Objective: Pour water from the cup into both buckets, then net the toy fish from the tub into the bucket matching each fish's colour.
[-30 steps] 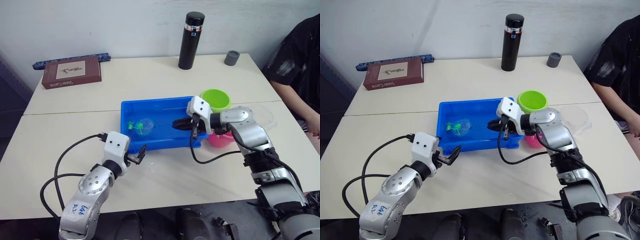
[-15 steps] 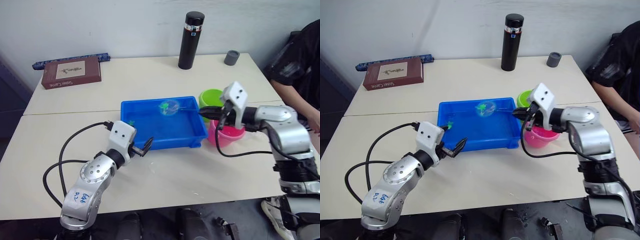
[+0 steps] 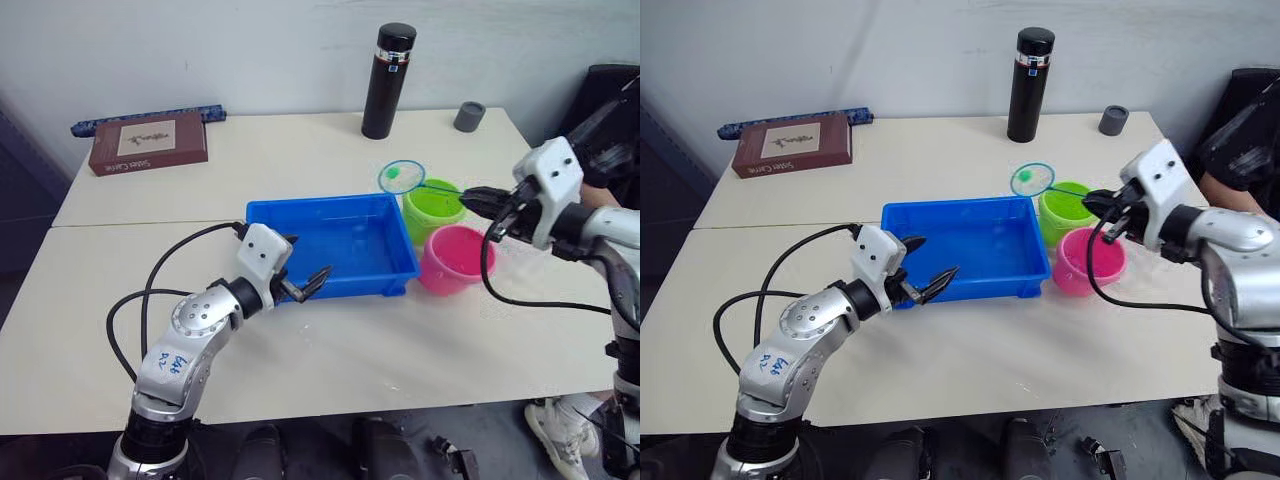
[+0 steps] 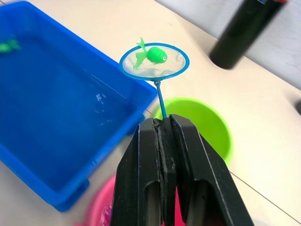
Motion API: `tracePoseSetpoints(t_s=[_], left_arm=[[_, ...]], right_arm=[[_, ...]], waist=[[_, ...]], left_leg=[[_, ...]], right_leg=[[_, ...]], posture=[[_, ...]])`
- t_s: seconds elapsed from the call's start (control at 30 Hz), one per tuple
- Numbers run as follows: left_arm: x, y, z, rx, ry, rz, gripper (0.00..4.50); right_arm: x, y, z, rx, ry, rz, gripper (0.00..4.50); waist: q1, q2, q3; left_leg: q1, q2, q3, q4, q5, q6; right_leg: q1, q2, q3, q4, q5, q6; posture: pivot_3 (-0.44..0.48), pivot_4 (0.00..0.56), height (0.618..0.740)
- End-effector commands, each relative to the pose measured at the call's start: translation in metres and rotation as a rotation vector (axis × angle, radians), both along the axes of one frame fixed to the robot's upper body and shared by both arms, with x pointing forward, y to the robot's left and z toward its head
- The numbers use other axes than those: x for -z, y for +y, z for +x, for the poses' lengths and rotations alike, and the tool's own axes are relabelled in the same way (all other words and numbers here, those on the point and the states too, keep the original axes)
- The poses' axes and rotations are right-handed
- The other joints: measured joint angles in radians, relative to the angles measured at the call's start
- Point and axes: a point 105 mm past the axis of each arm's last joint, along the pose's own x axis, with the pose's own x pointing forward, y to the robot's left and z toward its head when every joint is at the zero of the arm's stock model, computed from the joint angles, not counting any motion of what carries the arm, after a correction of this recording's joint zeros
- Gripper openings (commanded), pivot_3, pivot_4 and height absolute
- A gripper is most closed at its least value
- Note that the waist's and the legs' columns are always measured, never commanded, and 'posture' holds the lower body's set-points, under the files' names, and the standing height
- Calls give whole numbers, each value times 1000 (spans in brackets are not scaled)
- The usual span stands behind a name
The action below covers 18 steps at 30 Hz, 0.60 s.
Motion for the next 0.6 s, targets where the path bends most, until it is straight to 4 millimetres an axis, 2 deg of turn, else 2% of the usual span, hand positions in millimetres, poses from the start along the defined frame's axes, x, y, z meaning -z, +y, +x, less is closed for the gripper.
tracePoseSetpoints(t_s=[0.03,0.23,0.4,0.6], left_arm=[[-9,-5,-2,29,-42,-8,4484],[-10,-6,-2,33,-42,-7,4484],[-9,-5,-2,28,-41,-7,4484],[-9,-5,-3,23,-39,-7,4484]], right_arm=[[-10,-20,-2,72,-77,-46,0],[5,-38,0,124,-99,-133,0],[8,-49,5,157,-136,-183,0],[10,-53,8,156,-225,-344,0]], waist=[[0,0,0],[-2,0,0],[-3,0,0],[-3,0,0]], left_leg=[[0,0,0,0,0,0],[0,0,0,1,0,0],[1,0,0,1,1,0],[1,0,0,1,1,0]], right_leg=[[0,0,0,0,0,0],[0,1,1,1,0,1],[0,2,2,1,1,1],[0,2,2,2,1,2]], posture=[[0,150,740],[0,150,740],[0,150,740],[0,150,740]])
